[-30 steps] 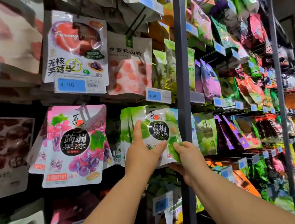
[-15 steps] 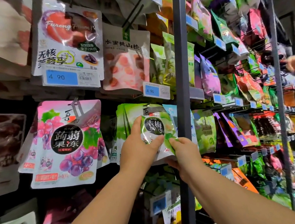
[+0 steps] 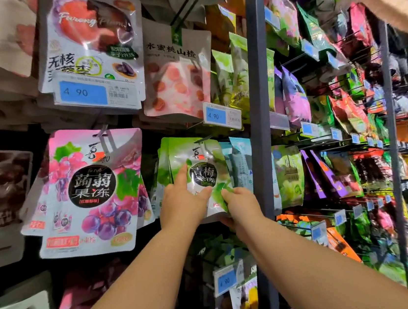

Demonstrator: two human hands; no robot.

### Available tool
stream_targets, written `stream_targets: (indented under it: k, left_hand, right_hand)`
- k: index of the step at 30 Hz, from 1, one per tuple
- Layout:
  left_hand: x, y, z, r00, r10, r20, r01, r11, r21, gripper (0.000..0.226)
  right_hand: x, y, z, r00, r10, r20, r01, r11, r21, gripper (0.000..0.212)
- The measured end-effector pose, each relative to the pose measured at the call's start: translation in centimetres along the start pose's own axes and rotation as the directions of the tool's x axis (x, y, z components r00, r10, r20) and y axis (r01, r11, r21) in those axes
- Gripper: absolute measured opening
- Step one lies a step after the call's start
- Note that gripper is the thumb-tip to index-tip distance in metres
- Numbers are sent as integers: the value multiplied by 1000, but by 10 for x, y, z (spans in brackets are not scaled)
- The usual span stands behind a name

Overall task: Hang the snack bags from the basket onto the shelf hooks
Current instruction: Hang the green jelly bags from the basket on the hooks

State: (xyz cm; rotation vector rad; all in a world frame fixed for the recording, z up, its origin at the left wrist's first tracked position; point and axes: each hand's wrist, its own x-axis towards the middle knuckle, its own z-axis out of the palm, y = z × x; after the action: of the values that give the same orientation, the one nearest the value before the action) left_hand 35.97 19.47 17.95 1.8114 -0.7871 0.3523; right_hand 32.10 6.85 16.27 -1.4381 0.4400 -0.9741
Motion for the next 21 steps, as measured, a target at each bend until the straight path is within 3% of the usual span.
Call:
stream_targets:
  k: [4,12,21]
  left_hand:
    - [6,-9,6,999,-37,-17,37,999,14,77]
    - [-20,-22,16,993,-2,-120,-3,999,-45,76]
    - [-59,-31,22,975,-13,-224,5,999,-34,58]
  right_hand:
    - [7,7,6,999,41,14,-42,999,32,10]
    - [-4,28,1,998,44,35,-42,998,-56,41]
    - [-44,35,-17,994,72,80,-71,997,-14,31]
